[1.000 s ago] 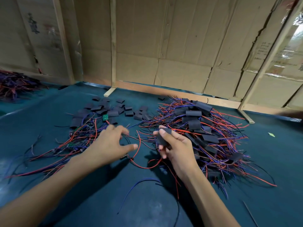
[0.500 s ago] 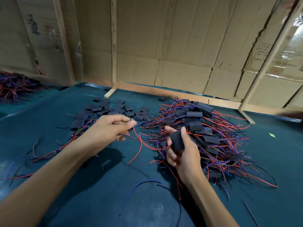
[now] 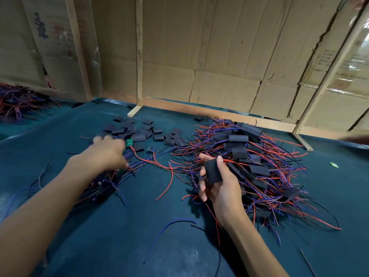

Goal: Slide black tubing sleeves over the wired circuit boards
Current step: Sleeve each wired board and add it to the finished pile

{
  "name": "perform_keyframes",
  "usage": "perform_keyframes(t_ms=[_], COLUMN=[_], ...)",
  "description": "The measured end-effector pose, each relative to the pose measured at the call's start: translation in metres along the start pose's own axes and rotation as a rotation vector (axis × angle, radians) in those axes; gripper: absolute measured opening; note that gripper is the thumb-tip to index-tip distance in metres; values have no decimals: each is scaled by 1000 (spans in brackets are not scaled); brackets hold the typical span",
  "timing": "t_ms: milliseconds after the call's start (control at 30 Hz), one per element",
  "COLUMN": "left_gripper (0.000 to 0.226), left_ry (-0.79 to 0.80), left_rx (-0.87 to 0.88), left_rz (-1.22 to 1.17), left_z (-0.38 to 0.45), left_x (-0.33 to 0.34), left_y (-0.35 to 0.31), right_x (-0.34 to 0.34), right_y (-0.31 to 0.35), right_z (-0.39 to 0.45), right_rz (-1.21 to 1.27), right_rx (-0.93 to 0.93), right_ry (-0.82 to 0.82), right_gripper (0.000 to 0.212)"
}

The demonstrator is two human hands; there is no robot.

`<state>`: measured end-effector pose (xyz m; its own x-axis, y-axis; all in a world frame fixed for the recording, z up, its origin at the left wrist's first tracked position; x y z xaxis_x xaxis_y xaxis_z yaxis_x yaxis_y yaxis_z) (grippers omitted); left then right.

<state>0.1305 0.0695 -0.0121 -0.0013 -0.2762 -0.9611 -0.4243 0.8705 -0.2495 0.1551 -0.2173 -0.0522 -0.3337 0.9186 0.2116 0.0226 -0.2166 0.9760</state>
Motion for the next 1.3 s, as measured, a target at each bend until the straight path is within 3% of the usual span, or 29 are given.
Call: perform_keyframes(t_ms=[67, 200, 333, 500, 733, 833, 1000, 1100, 1200, 1300], left_gripper=[29, 7, 12, 35, 64, 57, 45, 37, 30, 25], left_ry=[52, 28, 69, 14, -327, -432, -373, -442, -466, -267], left_rx=[-28, 29, 27, -13, 166, 264, 290, 376, 476, 500], left_rz=[32, -126, -53, -110, -394, -450, -613, -710, -1058, -1715], left_z=[-4, -9, -16, -24, -38, -39, -31, -37, -44, -41], left_x=[8, 9, 11, 4, -48, -77, -97, -107, -111, -93], left_y=[7, 2, -5, 0, -8, -22, -36, -44, -55, -72], right_x=[1, 1, 1, 2, 4, 4, 4, 4, 3, 4], right_y=[-1, -2, -2, -1, -2, 0, 2, 3, 4, 6], right_z=[0, -2, -3, -5, -2, -3, -4, -4, -4, -4], right_rz=[-24, -57, -56, -54, -60, -52, -59, -66, -66, -57], right_rx=[3, 2, 9, 7, -3, -37, -53, -52, -53, -75], right_ry=[1, -5, -18, -23, 1, 16, 18, 15, 16, 21], right_gripper=[50, 48, 46, 45, 45, 48, 48, 47, 47, 44])
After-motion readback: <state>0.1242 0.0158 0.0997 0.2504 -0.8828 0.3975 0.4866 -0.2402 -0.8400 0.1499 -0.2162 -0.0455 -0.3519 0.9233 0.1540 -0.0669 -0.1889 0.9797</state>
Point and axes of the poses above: each hand's wrist, its own z-axis towards the middle knuckle, its own x-axis out of the palm, y = z × x, the point moved 8 cm from there along z, towards the middle knuckle, and after that the axes turned 14 degrees about -z, right-handed, at the moved point
